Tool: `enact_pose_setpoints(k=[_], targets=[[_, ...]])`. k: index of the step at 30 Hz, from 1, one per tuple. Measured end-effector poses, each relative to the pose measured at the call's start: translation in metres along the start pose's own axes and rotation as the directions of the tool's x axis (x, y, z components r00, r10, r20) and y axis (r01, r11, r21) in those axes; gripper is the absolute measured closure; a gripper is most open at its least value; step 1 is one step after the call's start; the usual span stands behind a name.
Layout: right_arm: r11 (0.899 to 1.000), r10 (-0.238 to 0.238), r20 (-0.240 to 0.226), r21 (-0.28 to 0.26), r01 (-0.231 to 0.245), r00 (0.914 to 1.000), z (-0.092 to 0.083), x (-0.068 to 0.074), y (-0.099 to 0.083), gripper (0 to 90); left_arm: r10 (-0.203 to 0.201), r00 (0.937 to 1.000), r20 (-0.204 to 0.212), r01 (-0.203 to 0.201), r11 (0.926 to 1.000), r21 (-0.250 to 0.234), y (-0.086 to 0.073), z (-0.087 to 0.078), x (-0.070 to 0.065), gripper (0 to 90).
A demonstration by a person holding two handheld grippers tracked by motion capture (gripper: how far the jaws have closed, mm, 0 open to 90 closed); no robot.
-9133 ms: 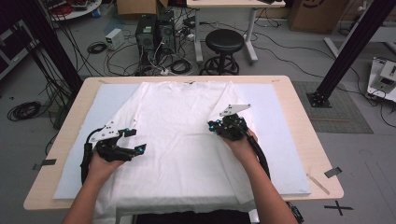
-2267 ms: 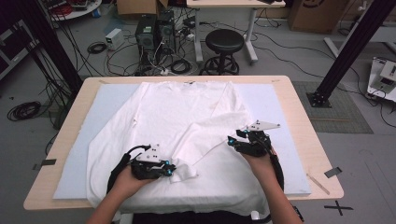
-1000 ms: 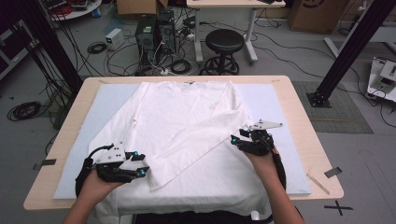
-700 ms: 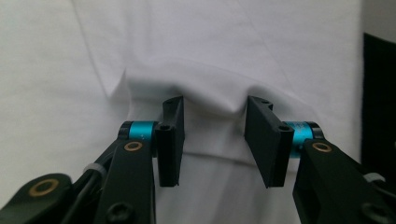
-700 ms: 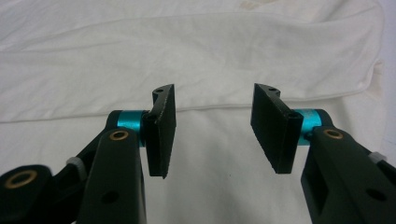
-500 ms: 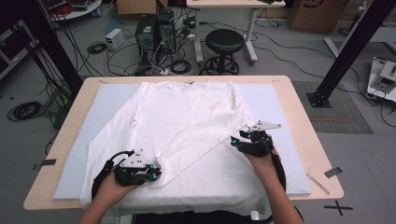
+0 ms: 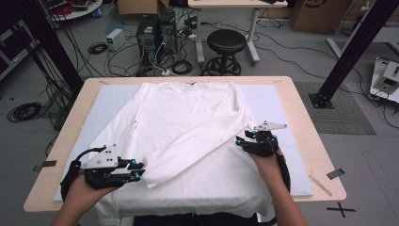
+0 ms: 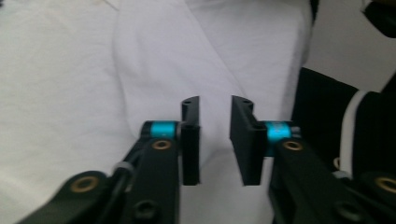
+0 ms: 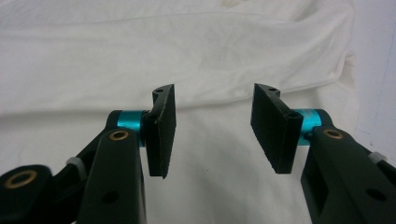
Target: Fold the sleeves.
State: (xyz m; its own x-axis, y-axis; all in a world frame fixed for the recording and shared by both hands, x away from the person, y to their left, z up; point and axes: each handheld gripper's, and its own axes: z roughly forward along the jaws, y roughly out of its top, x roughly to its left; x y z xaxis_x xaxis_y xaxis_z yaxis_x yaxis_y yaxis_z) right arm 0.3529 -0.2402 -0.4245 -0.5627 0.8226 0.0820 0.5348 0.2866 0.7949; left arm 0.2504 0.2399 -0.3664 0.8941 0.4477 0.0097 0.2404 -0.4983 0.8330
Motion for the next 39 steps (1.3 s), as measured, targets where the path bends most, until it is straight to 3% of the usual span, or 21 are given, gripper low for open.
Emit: enact_pose_setpoints(k=[5,13,16,20,23,24,26,34,38,39], targets=[[1.0,0.005,0.009,0.002,-0.005,0.9999,0.0,-0.003,-0.002,51.4,-0.05,0.9986,-0.018,0.05,0.9986,-0.019,-0.012,0.009,0.012,55.5],[0.999,-0.014,0.017,0.029,0.014,0.9998,0.008,0.0,0.0,52.4,-0.098,0.9943,-0.043,0.098,0.9951,-0.013,-0.027,0.032,0.025,51.2],[0.998,-0.041,-0.021,0.051,0.042,0.9989,0.021,0.015,0.006,54.7,-0.128,0.9906,-0.049,0.128,0.9918,-0.008,-0.037,0.043,0.029,49.7],[0.994,-0.079,-0.045,0.076,0.082,0.9959,0.035,0.029,0.012,58.0,-0.137,0.9891,-0.055,0.137,0.9905,0.004,-0.04,0.05,0.031,49.1],[0.987,-0.107,-0.047,0.114,0.111,0.9932,0.047,0.036,0.014,64.5,-0.141,0.9886,-0.053,0.142,0.9898,0.011,-0.041,0.054,0.03,48.4],[0.98,-0.137,-0.054,0.138,0.143,0.9891,0.058,0.039,0.012,83.1,-0.131,0.9902,-0.048,0.132,0.9912,0.015,-0.04,0.056,0.029,48.3],[0.979,-0.135,-0.067,0.148,0.143,0.9886,0.056,0.037,0.013,89.6,-0.127,0.9907,-0.047,0.129,0.9915,0.021,-0.04,0.057,0.028,48.3],[0.977,-0.13,-0.058,0.164,0.138,0.9899,0.033,0.029,0.003,90.0,-0.147,0.987,-0.063,0.149,0.9885,0.025,-0.044,0.055,0.03,47.5],[0.985,-0.102,-0.024,0.135,0.105,0.9945,0.025,0.023,-0.003,89.8,-0.156,0.9858,-0.064,0.158,0.9871,0.029,-0.044,0.056,0.032,46.3],[0.991,-0.087,-0.023,0.095,0.089,0.9959,0.023,0.021,-0.001,74.2,-0.158,0.9855,-0.063,0.16,0.9868,0.028,-0.044,0.056,0.031,45.9]])
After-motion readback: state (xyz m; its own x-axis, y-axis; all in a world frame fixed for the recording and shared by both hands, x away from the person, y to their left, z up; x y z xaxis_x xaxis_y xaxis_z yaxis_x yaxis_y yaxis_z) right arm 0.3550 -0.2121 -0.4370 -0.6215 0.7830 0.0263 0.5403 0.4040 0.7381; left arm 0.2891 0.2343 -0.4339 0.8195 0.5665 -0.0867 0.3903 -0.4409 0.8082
